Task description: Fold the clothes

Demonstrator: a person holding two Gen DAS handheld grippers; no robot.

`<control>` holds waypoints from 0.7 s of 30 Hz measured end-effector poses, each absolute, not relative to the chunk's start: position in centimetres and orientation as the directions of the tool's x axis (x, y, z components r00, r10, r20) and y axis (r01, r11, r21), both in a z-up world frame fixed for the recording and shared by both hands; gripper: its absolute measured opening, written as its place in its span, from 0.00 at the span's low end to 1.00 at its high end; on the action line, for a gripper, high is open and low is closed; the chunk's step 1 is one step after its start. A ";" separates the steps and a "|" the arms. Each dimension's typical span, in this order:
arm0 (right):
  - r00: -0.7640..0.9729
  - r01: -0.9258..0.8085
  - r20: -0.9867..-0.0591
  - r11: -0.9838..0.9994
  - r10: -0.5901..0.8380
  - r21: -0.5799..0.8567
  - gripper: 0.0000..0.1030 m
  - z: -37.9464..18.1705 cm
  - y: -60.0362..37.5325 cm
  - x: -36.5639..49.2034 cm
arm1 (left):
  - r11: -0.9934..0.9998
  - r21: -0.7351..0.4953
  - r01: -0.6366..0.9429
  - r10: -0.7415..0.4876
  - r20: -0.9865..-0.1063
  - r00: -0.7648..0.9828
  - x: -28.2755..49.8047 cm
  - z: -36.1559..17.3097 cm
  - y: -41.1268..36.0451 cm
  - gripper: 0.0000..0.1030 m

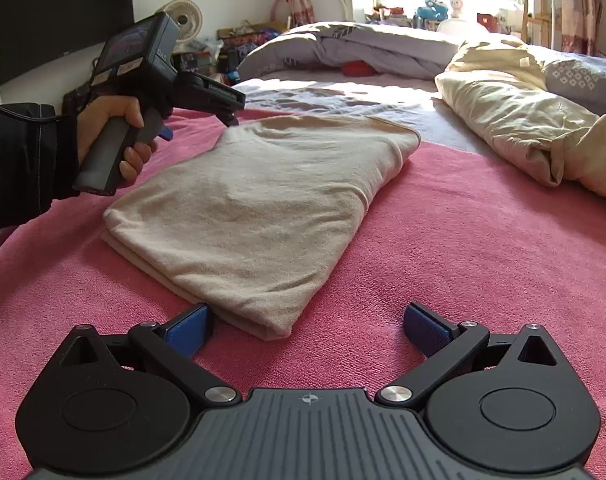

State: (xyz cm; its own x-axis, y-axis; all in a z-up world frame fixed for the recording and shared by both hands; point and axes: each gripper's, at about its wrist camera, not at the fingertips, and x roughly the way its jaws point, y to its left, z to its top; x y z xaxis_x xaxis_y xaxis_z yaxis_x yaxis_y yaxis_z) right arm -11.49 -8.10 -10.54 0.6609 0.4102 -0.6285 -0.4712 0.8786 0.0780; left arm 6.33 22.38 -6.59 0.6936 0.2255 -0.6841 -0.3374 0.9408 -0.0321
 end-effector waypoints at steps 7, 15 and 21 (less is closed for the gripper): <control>0.661 -0.468 -0.630 0.880 0.407 0.077 1.00 -10.6 -8.1 -11.4 | 0.919 0.009 -0.393 0.310 -0.634 0.708 5.3 -5.0 22.9 0.95; 0.666 -0.464 -0.634 0.884 0.393 0.060 1.00 -10.6 -7.8 -11.5 | 0.977 -0.196 -0.082 -0.059 -0.622 0.781 3.5 -3.9 19.2 0.97; 0.667 -0.463 -0.633 0.884 0.393 0.062 1.00 -10.6 -7.9 -11.5 | 0.970 -0.158 -0.187 0.027 -0.691 0.722 4.4 -7.5 18.3 0.57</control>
State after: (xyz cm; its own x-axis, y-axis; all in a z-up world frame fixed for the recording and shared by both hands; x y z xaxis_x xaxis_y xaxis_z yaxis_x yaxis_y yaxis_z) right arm -11.50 -7.90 -10.60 0.6670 0.3930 -0.6330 -0.4627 0.8844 0.0615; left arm 4.35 18.31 -7.48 0.7221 0.0269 -0.6913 -0.1871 0.9696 -0.1577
